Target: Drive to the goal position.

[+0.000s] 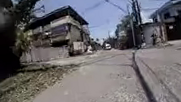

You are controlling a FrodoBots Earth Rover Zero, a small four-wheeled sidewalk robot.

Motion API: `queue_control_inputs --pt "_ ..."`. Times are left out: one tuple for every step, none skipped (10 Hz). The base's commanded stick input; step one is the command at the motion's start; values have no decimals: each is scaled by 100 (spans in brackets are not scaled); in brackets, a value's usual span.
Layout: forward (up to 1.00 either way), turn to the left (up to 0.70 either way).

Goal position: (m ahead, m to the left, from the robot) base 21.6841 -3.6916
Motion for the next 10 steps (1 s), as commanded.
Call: queue_control_inputs --pt "100 0" --pt "100 0" --pt "100 0" --pt "100 0" --pt "100 0" --pt "100 0" --pt "100 0" --pt "100 0" --pt "100 0" --pt "100 -39"
